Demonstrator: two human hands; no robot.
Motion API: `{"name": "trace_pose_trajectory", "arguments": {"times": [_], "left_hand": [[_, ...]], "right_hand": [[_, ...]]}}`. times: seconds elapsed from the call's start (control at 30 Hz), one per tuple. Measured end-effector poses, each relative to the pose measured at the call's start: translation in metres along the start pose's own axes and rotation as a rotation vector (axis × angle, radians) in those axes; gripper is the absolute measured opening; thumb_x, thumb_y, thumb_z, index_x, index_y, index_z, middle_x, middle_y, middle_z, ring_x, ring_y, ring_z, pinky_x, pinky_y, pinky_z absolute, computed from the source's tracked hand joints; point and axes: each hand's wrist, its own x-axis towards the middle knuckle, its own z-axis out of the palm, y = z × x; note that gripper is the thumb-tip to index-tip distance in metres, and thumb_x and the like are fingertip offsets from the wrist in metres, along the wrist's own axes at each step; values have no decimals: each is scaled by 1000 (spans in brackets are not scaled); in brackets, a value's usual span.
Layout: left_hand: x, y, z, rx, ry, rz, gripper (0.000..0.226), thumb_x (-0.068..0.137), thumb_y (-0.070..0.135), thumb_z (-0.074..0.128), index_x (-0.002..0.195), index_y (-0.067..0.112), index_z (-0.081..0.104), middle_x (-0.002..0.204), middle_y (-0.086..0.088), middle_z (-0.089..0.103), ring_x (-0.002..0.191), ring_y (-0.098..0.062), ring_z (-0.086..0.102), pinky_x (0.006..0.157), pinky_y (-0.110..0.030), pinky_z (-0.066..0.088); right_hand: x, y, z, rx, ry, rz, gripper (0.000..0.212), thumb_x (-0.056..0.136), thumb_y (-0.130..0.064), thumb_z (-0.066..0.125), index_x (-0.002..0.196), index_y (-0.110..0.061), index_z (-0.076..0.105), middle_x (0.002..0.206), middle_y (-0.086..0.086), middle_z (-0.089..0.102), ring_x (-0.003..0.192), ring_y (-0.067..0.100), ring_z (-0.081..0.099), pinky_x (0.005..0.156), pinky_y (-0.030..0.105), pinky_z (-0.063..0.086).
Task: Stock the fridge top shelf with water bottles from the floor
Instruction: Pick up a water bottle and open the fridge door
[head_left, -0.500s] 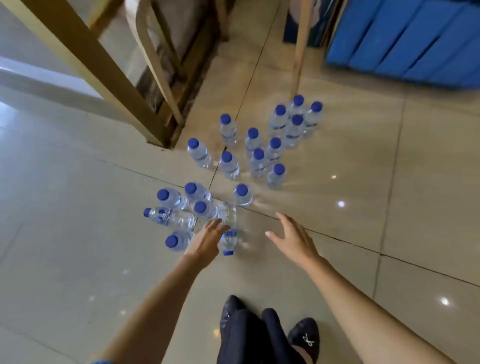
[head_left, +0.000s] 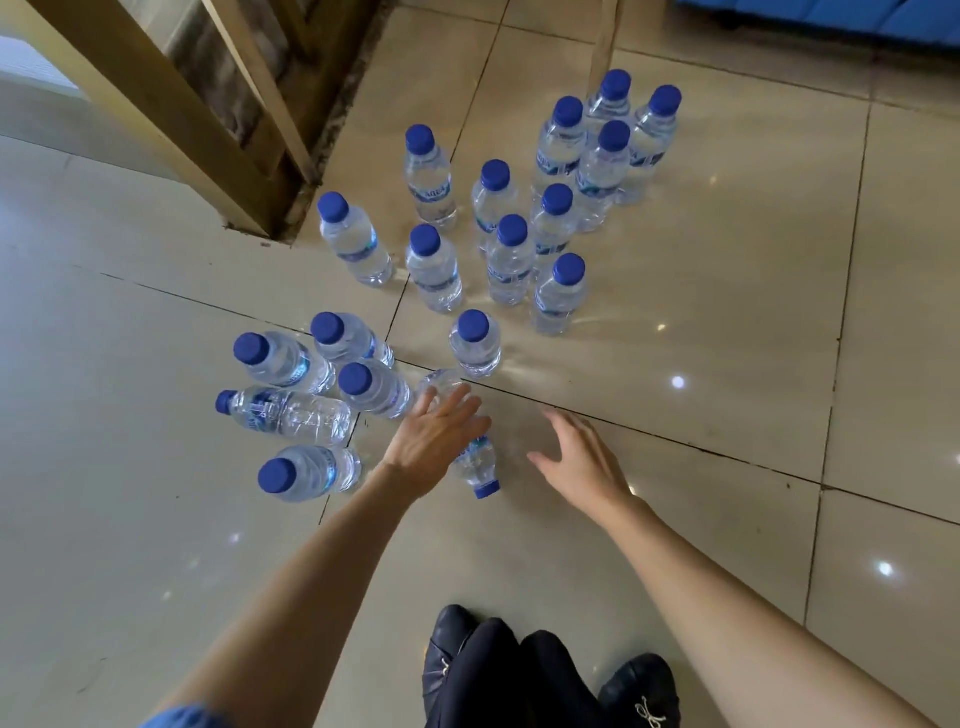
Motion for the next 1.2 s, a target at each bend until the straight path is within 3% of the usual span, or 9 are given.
{"name": "trace_pose_trajectory", "arguments": {"times": [0.1, 0.2, 0.3, 0.4, 0.53, 0.7, 0.9, 1.03, 1.2], "left_hand": [[4, 6, 1, -112, -29, -46, 60, 53, 9, 80, 108, 21, 59, 102, 4, 63, 111, -23, 57, 106, -46, 28], [0, 17, -10, -340, -64, -151, 58, 64, 19, 81, 116, 16, 55, 110, -1, 63, 112, -26, 55, 106, -45, 30], [-11, 29, -44, -621, -82, -361, 57, 69, 24, 80, 116, 13, 50, 109, -5, 61, 103, -29, 55, 89, -35, 39], [-20, 39, -105, -853, -92, -522, 52, 70, 25, 80, 109, 13, 47, 95, -2, 62, 85, -26, 57, 68, -30, 40], [-17, 42, -221, -928, -68, -607, 56, 72, 31, 79, 114, 12, 46, 94, -1, 62, 83, -22, 58, 66, -27, 37], [3, 26, -400, -946, -15, -570, 61, 72, 32, 79, 120, 11, 47, 106, -4, 64, 96, -24, 62, 71, -25, 39], [23, -3, -626, -864, 138, -489, 60, 70, 30, 79, 116, 11, 47, 103, -6, 65, 91, -24, 62, 75, -31, 47], [38, -27, -746, -862, 296, -437, 57, 73, 26, 77, 118, 10, 46, 101, -2, 60, 94, -19, 60, 74, -25, 41], [57, -53, -857, -888, 538, -456, 47, 72, 33, 75, 103, 11, 47, 98, -4, 61, 90, -22, 60, 75, -34, 48]], "right_hand": [[-10, 11, -10, -6, -6, 44, 59, 90, -31, 61, 144, -20, 38, 148, -3, 41, 137, 15, 35, 105, 29, 35], [-25, 21, -30, 24, 5, 121, 59, 89, -30, 62, 142, -21, 39, 147, -4, 42, 136, 16, 36, 103, 32, 37], [-45, 19, -61, 65, 0, 199, 62, 85, -34, 65, 141, -24, 40, 146, -4, 44, 134, 18, 40, 99, 33, 39], [-72, 0, -105, 102, -71, 265, 68, 79, -42, 71, 139, -25, 43, 141, 1, 49, 129, 22, 46, 98, 32, 41], [-101, -51, -186, 175, -190, 335, 72, 73, -47, 76, 134, -16, 51, 132, 7, 56, 117, 22, 56, 96, 29, 45], [-129, -152, -335, 236, -273, 323, 47, 77, -50, 71, 114, -22, 59, 113, -2, 62, 87, 17, 60, 78, 34, 47], [-184, -274, -543, 339, -95, 170, 29, 86, -42, 66, 105, -21, 60, 106, 1, 62, 89, 19, 61, 84, 38, 47], [-202, -331, -661, 453, 14, 98, 40, 87, -43, 66, 118, -19, 58, 115, 7, 63, 97, 22, 63, 85, 41, 49], [-213, -392, -767, 613, 136, 8, 61, 86, -42, 67, 134, -11, 48, 119, 13, 63, 100, 26, 64, 87, 45, 52]]}}
